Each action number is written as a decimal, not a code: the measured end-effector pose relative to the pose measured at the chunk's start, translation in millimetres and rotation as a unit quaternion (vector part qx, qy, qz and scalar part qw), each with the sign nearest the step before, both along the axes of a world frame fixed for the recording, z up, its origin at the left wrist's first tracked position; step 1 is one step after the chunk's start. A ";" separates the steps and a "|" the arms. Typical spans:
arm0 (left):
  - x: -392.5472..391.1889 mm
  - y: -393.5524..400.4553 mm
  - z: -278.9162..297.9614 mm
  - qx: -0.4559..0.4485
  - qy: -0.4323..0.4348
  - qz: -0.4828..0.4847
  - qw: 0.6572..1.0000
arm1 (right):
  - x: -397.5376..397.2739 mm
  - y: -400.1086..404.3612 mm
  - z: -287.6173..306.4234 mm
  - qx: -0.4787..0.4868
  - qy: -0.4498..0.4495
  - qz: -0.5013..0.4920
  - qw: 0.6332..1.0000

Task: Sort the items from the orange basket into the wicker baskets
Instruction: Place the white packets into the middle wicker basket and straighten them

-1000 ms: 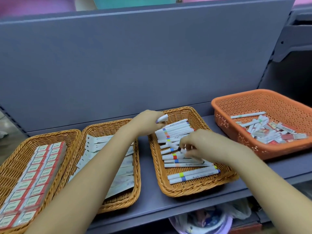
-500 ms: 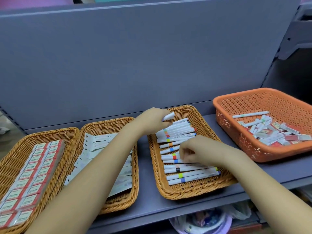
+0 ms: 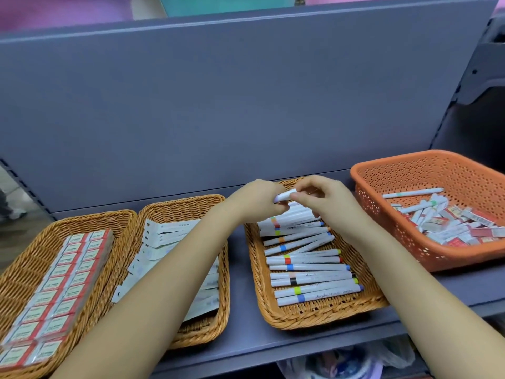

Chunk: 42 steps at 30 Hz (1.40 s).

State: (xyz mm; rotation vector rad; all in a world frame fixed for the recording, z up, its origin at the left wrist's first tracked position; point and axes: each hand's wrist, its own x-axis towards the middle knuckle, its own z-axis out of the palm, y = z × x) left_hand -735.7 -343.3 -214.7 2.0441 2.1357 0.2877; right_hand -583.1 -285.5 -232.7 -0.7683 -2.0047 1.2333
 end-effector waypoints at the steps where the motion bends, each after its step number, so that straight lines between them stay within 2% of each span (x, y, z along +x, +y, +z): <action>1: -1.2 -0.5 -0.5 0.000 -0.006 0.005 1.000 | 1.8 1.4 -0.2 -0.016 0.012 0.002 1.000; 11: -3.5 -7.7 -1.1 -0.008 -0.062 0.025 0.998 | -0.5 1.4 1.2 -0.181 0.118 -0.009 0.976; 16: -2.5 -9.7 3.4 0.003 -0.059 0.019 0.998 | -3.3 -12.6 1.1 -0.128 0.110 -0.004 0.986; 19: -1.5 -12.1 5.7 0.011 -0.068 0.027 0.997 | 4.3 -17.2 7.3 -0.085 0.140 -0.010 0.986; 23: -1.5 -13.5 5.3 0.007 -0.053 0.021 0.998 | 16.4 -22.0 19.0 -0.084 0.223 -0.034 0.971; 25: -4.2 -14.0 1.0 0.000 -0.043 0.022 0.999 | 25.8 -22.6 26.4 -0.038 0.231 -0.050 0.971; 27: -7.1 -14.1 -3.5 -0.009 -0.038 0.021 0.999 | 35.1 -25.4 30.1 0.046 0.166 -0.041 0.984; 29: -8.9 -13.5 -6.1 -0.011 -0.035 0.026 0.999 | 40.3 -32.1 27.1 0.125 0.020 0.024 0.992; 30: -9.6 -12.7 -7.2 -0.010 -0.034 0.028 0.999 | 41.1 -35.8 22.8 0.156 -0.072 0.074 0.982; 32: -10.4 -10.7 -8.9 -0.006 -0.033 0.027 0.999 | 40.8 -43.4 11.4 0.196 -0.236 0.179 0.935; 34: -10.2 -8.7 -10.1 -0.007 -0.031 0.026 0.999 | 39.6 -49.0 -0.5 0.202 -0.340 0.256 0.882; 38: -7.0 -3.6 -9.0 -0.013 -0.031 0.017 0.999 | 37.3 -50.2 -15.7 0.193 -0.445 0.288 0.826; 42: -3.2 1.2 -6.7 -0.018 -0.029 0.008 0.999 | 40.3 -44.0 -19.4 0.152 -0.444 0.285 0.836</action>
